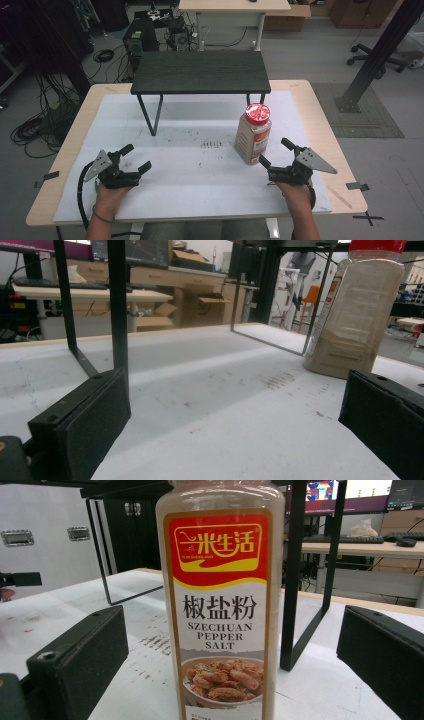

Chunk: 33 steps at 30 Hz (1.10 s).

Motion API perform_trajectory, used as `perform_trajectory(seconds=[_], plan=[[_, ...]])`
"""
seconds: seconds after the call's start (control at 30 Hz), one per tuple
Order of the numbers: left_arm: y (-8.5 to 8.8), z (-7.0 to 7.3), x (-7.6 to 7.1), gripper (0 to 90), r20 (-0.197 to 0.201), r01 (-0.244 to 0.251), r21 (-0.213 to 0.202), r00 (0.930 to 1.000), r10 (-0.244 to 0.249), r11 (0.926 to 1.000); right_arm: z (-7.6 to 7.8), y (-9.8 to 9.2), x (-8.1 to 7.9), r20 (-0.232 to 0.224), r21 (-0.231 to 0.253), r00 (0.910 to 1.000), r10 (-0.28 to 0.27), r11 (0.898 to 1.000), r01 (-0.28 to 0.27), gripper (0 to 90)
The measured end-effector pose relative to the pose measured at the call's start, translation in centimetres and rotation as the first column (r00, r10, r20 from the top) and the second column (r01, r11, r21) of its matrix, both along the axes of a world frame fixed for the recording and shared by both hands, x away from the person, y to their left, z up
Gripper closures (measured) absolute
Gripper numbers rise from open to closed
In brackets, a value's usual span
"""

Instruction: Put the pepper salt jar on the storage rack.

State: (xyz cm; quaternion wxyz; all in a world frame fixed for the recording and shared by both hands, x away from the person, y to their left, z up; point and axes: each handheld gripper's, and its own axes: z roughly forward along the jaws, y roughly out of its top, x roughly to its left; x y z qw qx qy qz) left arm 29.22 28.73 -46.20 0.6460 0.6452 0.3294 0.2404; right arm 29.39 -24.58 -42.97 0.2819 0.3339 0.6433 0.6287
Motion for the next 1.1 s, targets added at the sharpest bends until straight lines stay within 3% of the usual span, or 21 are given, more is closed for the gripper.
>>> perform_trajectory(seconds=[1.1], plan=[[0.0, 0.0, 0.0, 0.2, -0.002, 0.003, -0.003, 1.0000, -0.003, 1.0000, 0.6, 1.7, 1.6, -0.003, -0.014, 0.9999, -0.010, 1.000, 0.010, 0.1]])
